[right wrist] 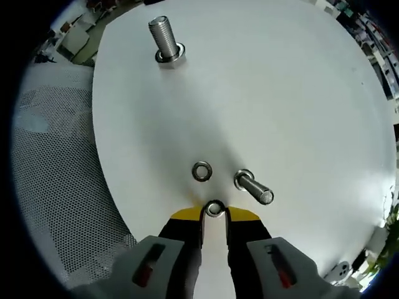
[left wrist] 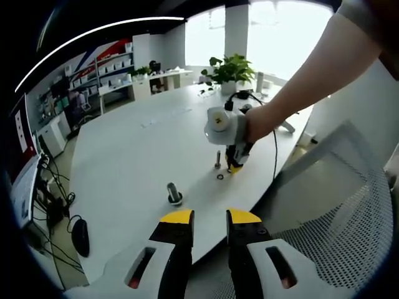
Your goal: Place the washer onto the threaded stud by aligning its center hole with the stud, sliding it down to the base, and recovering from edge contact or off-axis alignment until the washer reaches the visible bottom stop.
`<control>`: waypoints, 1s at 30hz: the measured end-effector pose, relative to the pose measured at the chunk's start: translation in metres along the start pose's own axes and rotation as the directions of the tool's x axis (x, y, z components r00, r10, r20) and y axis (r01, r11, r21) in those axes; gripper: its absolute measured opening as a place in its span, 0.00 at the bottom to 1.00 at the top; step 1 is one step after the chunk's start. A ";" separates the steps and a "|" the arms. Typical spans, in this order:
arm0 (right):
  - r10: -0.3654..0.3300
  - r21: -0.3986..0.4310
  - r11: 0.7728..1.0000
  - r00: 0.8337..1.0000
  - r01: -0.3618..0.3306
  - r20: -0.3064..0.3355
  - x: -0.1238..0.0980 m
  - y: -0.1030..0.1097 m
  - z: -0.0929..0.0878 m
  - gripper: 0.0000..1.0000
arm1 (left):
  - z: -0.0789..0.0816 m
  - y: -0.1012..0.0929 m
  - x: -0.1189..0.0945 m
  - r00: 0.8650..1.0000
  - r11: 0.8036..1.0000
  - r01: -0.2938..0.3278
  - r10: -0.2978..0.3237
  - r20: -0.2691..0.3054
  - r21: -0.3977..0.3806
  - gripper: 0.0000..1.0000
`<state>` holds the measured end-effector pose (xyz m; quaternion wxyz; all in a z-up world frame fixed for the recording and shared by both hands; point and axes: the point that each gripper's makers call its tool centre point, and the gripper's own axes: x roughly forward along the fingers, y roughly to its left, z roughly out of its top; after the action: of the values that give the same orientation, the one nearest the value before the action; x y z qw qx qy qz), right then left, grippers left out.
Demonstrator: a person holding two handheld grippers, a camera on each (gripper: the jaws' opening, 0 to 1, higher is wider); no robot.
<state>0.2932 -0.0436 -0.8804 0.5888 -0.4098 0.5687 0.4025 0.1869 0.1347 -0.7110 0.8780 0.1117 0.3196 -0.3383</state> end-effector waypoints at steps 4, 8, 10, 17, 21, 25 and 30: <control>-0.030 -0.017 0.999 0.995 0.028 -0.099 0.000 0.001 -0.001 0.15 | 0.000 0.000 0.000 1.000 1.000 -0.001 0.001 -0.001 0.000 0.18; -0.052 -0.034 0.998 0.983 0.047 -0.174 0.002 0.001 0.003 0.15 | -0.001 0.001 0.000 1.000 1.000 -0.004 0.004 -0.005 -0.003 0.18; -0.051 -0.038 0.998 0.982 0.045 -0.182 0.003 -0.001 0.002 0.15 | -0.001 0.001 0.000 1.000 1.000 -0.006 0.006 -0.005 -0.004 0.18; -0.021 0.061 0.998 0.999 0.023 -0.042 0.001 -0.002 0.001 0.14 | 0.000 0.003 -0.001 1.000 1.000 -0.013 0.013 -0.001 -0.009 0.18; -0.035 0.141 0.990 0.998 0.027 0.056 -0.001 -0.002 0.001 0.14 | 0.000 0.003 -0.001 1.000 1.000 -0.013 0.013 -0.001 -0.006 0.18; -0.073 0.203 0.978 0.986 0.041 0.151 -0.002 -0.001 0.000 0.14 | 0.000 0.002 0.000 1.000 1.000 -0.011 0.011 -0.004 -0.003 0.18; -0.104 0.263 0.964 0.965 0.038 0.241 -0.003 0.001 -0.002 0.14 | -0.001 0.002 0.000 1.000 1.000 -0.011 0.011 -0.007 0.001 0.18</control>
<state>0.2911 -0.0455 -0.8772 0.7186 -0.2960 0.5210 0.3529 0.1877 0.1362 -0.7121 0.8788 0.1151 0.3216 -0.3332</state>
